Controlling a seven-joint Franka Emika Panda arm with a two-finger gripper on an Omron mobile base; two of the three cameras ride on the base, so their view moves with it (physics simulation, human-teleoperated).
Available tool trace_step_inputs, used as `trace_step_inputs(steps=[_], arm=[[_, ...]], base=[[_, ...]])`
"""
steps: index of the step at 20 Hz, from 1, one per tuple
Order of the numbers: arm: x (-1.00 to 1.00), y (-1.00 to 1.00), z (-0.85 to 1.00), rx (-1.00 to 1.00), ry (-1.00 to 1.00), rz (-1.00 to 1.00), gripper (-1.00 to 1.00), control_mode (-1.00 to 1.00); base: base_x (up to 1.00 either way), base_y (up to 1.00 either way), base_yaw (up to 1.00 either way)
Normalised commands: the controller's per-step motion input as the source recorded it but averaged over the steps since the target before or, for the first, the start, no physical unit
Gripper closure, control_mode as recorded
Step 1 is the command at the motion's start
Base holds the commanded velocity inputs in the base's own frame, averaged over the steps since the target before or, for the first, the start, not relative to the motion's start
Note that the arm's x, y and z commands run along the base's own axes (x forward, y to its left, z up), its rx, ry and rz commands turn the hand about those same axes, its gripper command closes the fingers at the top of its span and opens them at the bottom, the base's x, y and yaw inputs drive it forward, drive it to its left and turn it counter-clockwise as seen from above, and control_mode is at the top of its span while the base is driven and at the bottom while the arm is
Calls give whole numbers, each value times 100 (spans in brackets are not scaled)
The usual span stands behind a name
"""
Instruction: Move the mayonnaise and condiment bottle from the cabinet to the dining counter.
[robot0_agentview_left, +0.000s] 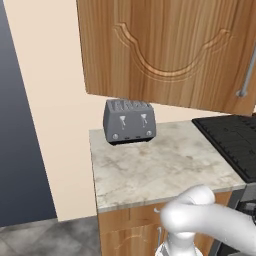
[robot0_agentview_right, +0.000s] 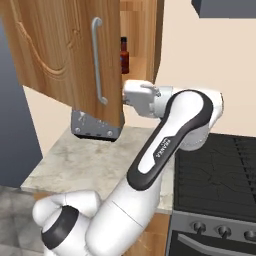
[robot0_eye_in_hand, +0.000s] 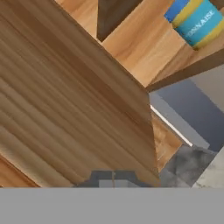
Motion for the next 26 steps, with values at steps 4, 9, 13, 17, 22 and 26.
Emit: trace_step_inputs(steps=[4, 9, 13, 17, 22, 26], arm=[[-100, 98, 0, -7, -28, 2, 100, -100], [-100, 98, 0, -7, -28, 0, 100, -100], [-100, 93, 0, -3, -24, 1, 100, -100], [-100, 92, 0, -1, -22, 2, 100, -100], [-100, 92, 0, 0, -23, 1, 100, -100], [-81, 97, 0, 0, -23, 1, 100, -100]], base=[[0, 0, 0], [0, 0, 0], [0, 0, 0], [0, 0, 0], [0, 0, 0], [0, 0, 0]])
